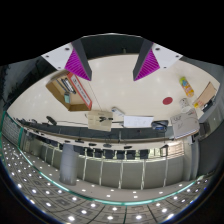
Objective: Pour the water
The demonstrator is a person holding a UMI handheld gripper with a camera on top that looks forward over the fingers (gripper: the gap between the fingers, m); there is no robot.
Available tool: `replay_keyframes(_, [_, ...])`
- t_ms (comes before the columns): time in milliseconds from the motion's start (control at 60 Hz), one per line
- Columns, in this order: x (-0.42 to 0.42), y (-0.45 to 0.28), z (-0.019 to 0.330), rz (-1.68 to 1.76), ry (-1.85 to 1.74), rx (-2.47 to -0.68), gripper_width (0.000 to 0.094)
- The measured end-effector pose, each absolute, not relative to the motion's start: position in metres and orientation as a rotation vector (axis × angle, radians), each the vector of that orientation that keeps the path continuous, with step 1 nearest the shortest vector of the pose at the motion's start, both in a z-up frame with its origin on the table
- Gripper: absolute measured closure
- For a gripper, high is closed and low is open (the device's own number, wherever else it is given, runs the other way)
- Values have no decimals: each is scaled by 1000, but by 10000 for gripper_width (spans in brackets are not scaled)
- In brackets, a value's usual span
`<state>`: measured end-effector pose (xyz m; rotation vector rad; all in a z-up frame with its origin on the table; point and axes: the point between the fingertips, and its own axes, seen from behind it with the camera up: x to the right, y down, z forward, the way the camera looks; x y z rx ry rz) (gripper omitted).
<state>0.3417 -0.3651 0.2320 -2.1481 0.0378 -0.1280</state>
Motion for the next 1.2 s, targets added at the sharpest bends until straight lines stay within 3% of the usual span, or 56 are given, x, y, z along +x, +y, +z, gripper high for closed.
replay_keyframes(133, [293, -368, 205, -79, -10, -2177, 84])
replay_keyframes(150, [306, -372, 213, -71, -22, -2186, 84])
replay_keyframes(183, [273, -368, 195, -61, -33, -2191, 85])
replay_keyframes(550, [53, -356, 132, 100, -170, -2160, 78])
replay_keyframes(767, [-62, -302, 105, 161, -176, -2087, 73])
replay_keyframes(1000, [-92, -231, 87, 54, -93, -1973, 82])
replay_keyframes(1117, [-91, -204, 72, 24, -63, -1954, 166])
replay_keyframes(1200, [-99, -193, 70, 31, -92, -1925, 373])
